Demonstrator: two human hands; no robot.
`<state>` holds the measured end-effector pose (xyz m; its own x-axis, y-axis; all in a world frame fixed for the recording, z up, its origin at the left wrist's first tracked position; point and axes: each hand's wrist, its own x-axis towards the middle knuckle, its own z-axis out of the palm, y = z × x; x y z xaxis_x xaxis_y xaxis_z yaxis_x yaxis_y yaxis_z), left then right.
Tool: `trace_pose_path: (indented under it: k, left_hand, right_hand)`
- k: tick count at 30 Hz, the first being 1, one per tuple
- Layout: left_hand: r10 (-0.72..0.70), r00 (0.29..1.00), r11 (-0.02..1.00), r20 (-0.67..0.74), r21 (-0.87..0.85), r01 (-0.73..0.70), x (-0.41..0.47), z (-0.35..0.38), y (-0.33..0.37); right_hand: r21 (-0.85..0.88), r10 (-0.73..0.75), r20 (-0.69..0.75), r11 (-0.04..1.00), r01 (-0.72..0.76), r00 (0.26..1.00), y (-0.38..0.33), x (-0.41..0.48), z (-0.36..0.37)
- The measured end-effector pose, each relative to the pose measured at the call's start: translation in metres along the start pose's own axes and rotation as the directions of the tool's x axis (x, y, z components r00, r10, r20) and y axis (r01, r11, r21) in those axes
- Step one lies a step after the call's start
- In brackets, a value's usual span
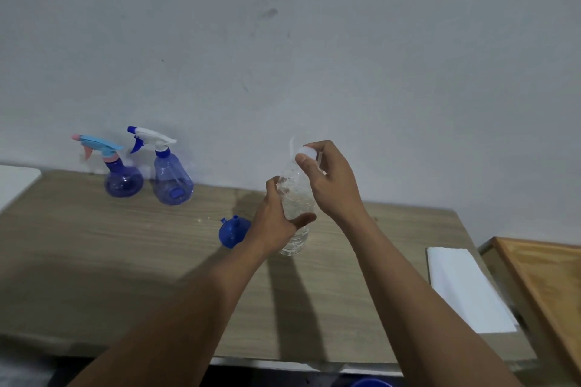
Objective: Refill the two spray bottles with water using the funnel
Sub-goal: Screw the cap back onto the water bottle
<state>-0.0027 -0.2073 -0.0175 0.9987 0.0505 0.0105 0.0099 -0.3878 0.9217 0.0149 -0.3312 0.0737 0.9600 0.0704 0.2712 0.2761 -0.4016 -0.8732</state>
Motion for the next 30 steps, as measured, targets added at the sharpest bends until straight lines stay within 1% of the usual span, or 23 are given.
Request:
trace_pose_path:
  k: [8, 13, 17, 20, 22, 24, 25, 26, 28, 30]
  left_hand:
    - [0.005, 0.999, 1.0, -0.049, 0.018, -0.004, -0.003, 0.006, 0.002]
    - [-0.019, 0.999, 1.0, -0.041, 0.007, 0.019, -0.006, 0.002, 0.001]
    - [-0.024, 0.999, 1.0, -0.03, -0.014, 0.024, -0.009, -0.001, -0.005]
    - [-0.029, 0.999, 0.999, -0.032, -0.047, 0.027, -0.012, -0.003, -0.009]
    - [-0.028, 0.999, 0.999, -0.033, -0.025, 0.027, -0.012, -0.006, -0.013]
    - [-0.034, 0.999, 0.999, -0.013, 0.018, 0.034, -0.016, -0.01, -0.019]
    - [-0.024, 0.999, 0.998, -0.03, 0.053, 0.025, -0.019, -0.012, -0.022]
    - [0.002, 0.997, 0.995, -0.078, 0.097, 0.005, -0.022, -0.016, -0.027]
    - [0.084, 0.972, 0.975, -0.22, 0.22, -0.035, -0.028, -0.025, -0.036]
    - [0.091, 0.939, 0.944, -0.332, 0.33, 0.025, -0.031, -0.036, -0.051]
  right_hand:
    - [-0.017, 0.003, -0.076, 1.0, -0.005, 0.997, 0.001, -0.005, 0.002]
    - [0.091, 0.054, -0.1, 0.995, -0.045, 0.993, 0.004, -0.01, 0.01]
    - [0.101, 0.069, -0.108, 0.993, -0.058, 0.992, 0.007, -0.017, 0.014]
    - [0.07, 0.026, -0.08, 0.997, -0.021, 0.996, 0.009, -0.023, 0.015]
    - [0.046, -0.029, -0.069, 0.998, 0.032, 0.997, 0.012, -0.028, 0.018]
    - [-0.022, -0.069, -0.039, 0.997, 0.068, 0.997, 0.021, -0.036, 0.022]
    - [-0.081, -0.086, -0.017, 0.993, 0.084, 0.996, 0.026, -0.041, 0.025]
    - [-0.139, -0.101, 0.003, 0.985, 0.1, 0.995, 0.031, -0.045, 0.028]
    - [-0.2, -0.106, -0.008, 0.974, 0.103, 0.994, 0.039, -0.049, 0.034]
    - [-0.199, -0.085, -0.068, 0.978, 0.07, 0.994, 0.045, -0.051, 0.041]
